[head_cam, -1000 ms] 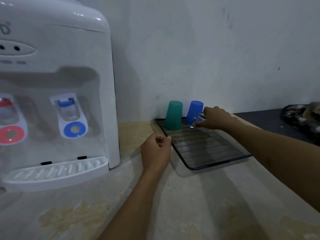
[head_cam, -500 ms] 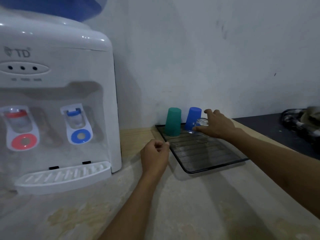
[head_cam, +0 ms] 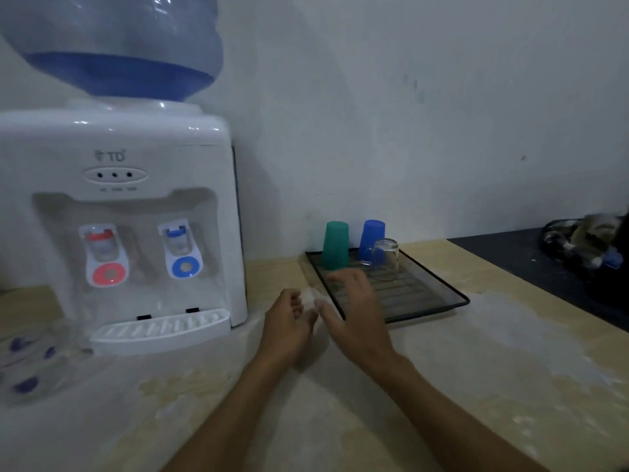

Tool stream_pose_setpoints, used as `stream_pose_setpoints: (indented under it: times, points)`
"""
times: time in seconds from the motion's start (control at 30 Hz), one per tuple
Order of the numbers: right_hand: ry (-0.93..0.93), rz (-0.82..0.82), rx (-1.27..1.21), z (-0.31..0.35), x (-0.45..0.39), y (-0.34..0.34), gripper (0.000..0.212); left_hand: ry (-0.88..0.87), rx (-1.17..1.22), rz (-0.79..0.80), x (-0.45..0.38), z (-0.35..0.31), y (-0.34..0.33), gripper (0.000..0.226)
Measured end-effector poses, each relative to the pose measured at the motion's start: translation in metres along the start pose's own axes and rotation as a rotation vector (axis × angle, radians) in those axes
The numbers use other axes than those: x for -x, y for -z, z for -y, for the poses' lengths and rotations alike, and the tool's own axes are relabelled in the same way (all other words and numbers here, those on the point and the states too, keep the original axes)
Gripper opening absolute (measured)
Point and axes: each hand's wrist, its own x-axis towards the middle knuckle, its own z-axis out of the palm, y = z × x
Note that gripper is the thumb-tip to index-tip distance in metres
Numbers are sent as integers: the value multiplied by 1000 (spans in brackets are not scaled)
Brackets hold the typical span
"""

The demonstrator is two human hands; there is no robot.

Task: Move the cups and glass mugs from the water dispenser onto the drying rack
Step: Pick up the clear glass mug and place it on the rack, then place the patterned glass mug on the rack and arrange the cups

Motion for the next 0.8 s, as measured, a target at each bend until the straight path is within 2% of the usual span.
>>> stream_pose_setpoints:
  times: [0.23, 0.33, 0.57, 0.67, 0.8]
  points:
    - [133, 78, -58, 25, 41, -16, 30, -50, -90, 34, 39, 15, 41, 39]
    - [204, 141, -43, 30, 49, -13, 32, -78, -124, 40, 47, 17, 50, 34]
    - [230, 156, -59, 31, 49, -16, 32, -202, -171, 42, 64, 27, 72, 25]
    - [234, 175, -98, 29, 44, -22, 30, -267, -176, -35, 72, 29, 87, 23]
    - [260, 248, -131, 35, 37, -39, 26, -472, -281, -211, 82, 29, 110, 18]
